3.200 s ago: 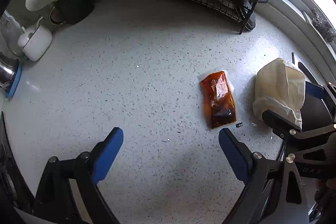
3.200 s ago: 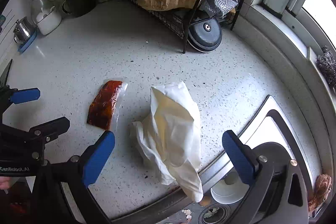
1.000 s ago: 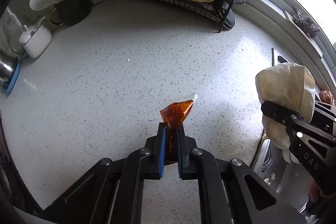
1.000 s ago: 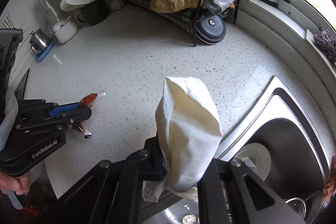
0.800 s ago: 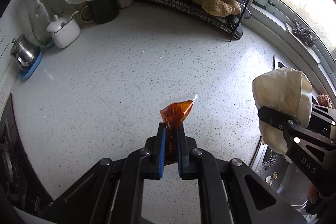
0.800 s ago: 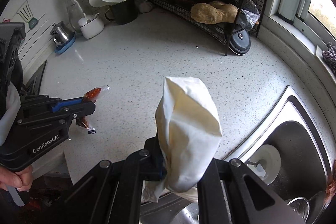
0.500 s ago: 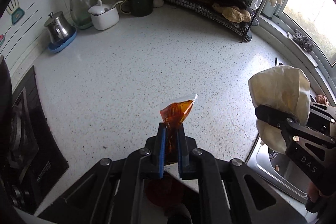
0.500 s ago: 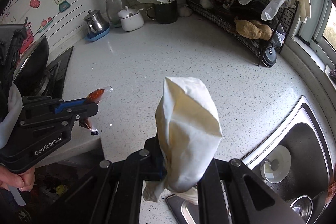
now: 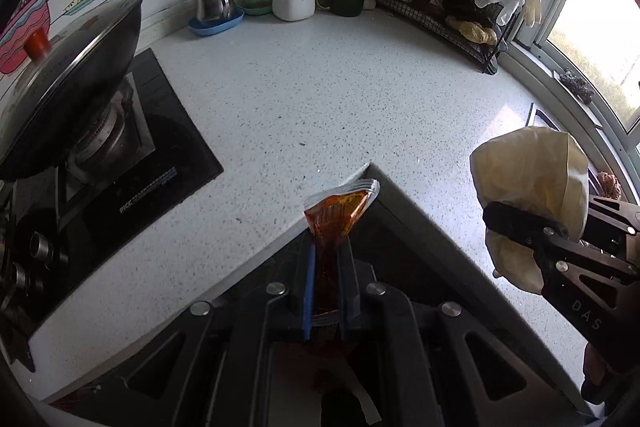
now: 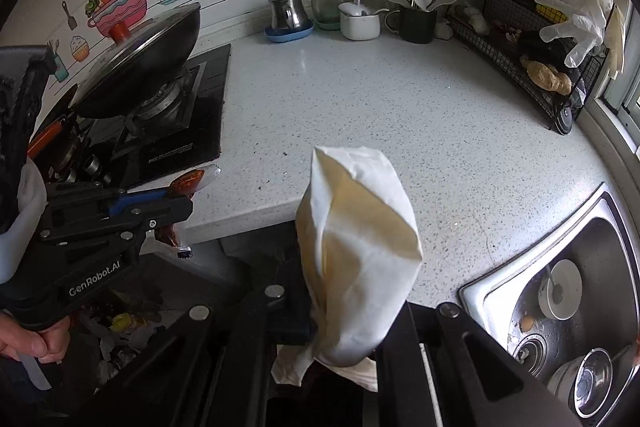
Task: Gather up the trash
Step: 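Carry the sauce packet and tissue down over the red bin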
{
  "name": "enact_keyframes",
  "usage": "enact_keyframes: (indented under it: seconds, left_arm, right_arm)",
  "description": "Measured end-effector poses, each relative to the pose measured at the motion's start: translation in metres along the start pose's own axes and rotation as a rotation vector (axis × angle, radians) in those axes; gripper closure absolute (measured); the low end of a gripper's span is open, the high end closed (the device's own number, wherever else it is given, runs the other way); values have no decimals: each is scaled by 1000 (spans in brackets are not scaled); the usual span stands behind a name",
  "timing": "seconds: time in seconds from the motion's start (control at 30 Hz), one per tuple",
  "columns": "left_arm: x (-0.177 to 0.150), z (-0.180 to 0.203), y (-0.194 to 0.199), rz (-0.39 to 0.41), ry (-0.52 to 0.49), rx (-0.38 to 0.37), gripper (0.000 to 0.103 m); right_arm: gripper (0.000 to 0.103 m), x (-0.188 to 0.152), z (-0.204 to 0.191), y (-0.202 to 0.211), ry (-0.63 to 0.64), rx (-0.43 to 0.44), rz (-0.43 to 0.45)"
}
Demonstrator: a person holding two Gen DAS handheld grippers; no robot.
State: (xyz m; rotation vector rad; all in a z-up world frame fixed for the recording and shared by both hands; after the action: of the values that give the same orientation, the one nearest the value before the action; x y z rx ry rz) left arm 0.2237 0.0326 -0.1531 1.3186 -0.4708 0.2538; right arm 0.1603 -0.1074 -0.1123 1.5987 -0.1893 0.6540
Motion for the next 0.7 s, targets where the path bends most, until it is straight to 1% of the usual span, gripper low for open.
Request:
enact_keyframes:
  seconds: [0.17,0.33,0.5,0.63,0.7]
  left_arm:
    - [-41,-29,21,-7,34,8,95]
    - [-78,-52,24,-47,76,12,95]
    - [-111,-70,10,-103,121,20,95]
    - [-136,-80,-12,-157,143,21,95]
    - [-147,-86,-28,-177,141,45,94]
  right_arm:
    - [95,-15,-38,6,40,18,-12]
    - [95,-33,-66,-1,58,42,-54]
    - [95,-54,-81,-20,71,57,-114]
    - [95,-73,-87,-46,79,66,-168]
    - [95,-83,-90,-61,80,69,-194]
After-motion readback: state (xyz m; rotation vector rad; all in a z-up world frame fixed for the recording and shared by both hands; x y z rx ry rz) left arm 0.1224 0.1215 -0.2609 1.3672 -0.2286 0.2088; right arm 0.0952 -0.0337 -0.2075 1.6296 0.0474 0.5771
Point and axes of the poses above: each gripper's, at about its wrist camera, not at the fingertips, and y roughly against the way its jaws point, z to its right, x to its top, the point moved 10 cm from there along -y, roughly the way its jaws point, and after that the axes turned 10 degrees about y, right-handed, at the moved point
